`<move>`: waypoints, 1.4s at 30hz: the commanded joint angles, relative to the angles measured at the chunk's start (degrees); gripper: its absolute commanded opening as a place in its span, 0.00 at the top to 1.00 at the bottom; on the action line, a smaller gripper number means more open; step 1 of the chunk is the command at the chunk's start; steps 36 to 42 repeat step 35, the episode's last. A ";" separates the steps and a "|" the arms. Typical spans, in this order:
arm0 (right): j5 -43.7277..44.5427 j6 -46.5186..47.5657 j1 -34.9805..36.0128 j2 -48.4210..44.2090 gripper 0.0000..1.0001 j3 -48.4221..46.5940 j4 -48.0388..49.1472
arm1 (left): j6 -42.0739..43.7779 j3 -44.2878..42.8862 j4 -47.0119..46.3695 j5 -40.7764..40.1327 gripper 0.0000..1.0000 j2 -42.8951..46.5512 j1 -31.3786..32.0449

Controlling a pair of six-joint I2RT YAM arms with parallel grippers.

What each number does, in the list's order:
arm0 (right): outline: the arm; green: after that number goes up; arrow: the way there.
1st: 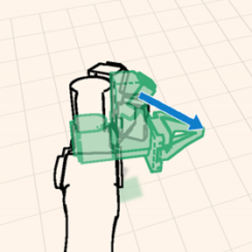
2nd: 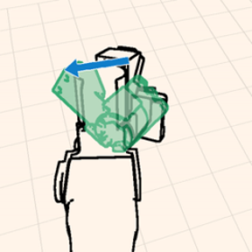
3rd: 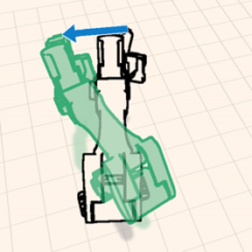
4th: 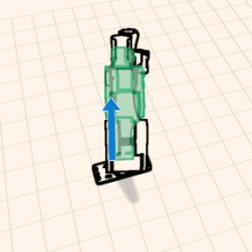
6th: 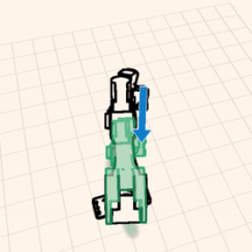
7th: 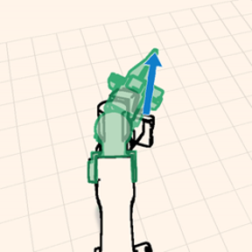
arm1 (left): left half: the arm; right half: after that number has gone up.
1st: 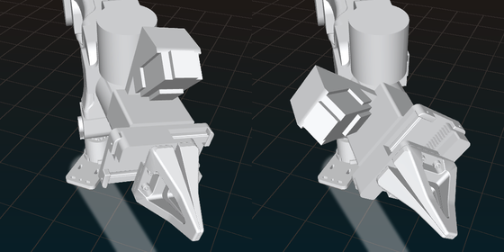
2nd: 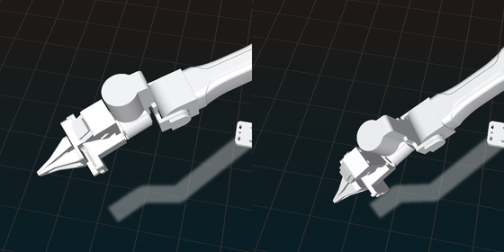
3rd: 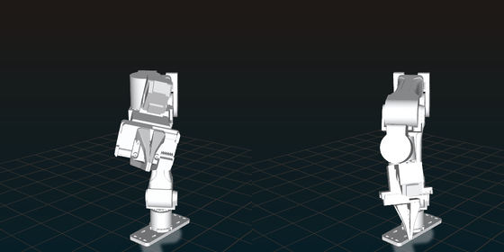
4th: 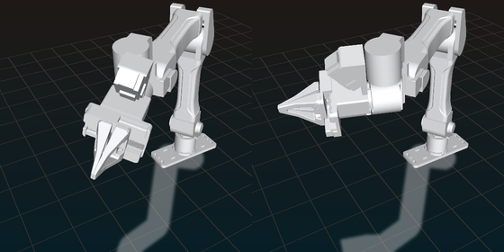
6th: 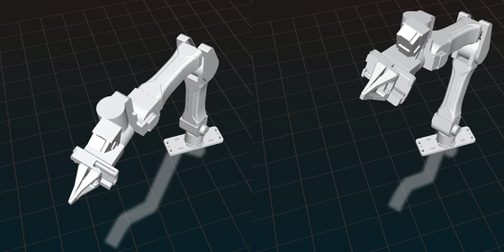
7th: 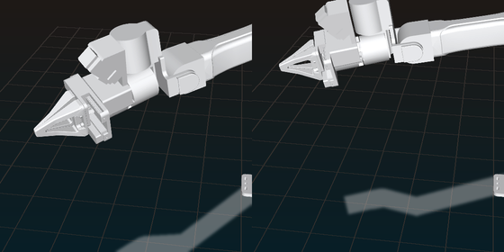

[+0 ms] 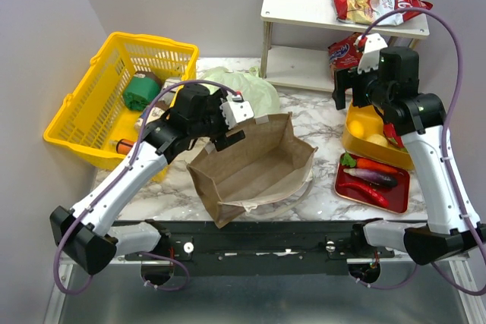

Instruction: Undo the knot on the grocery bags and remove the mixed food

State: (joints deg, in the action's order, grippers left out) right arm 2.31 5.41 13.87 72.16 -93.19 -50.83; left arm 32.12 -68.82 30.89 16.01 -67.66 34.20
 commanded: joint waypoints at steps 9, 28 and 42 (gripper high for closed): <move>4.11 -1.37 0.02 -2.99 0.00 1.26 0.73 | 0.65 -8.96 2.77 -0.37 0.33 -13.63 -0.09; 2.97 0.13 -0.07 -1.15 0.00 0.64 1.96 | -0.83 -22.07 4.26 7.35 0.01 -13.56 -0.09; 1.39 -0.22 0.02 0.70 0.00 -0.59 1.87 | -4.17 -20.39 0.74 5.44 0.01 -8.28 -0.09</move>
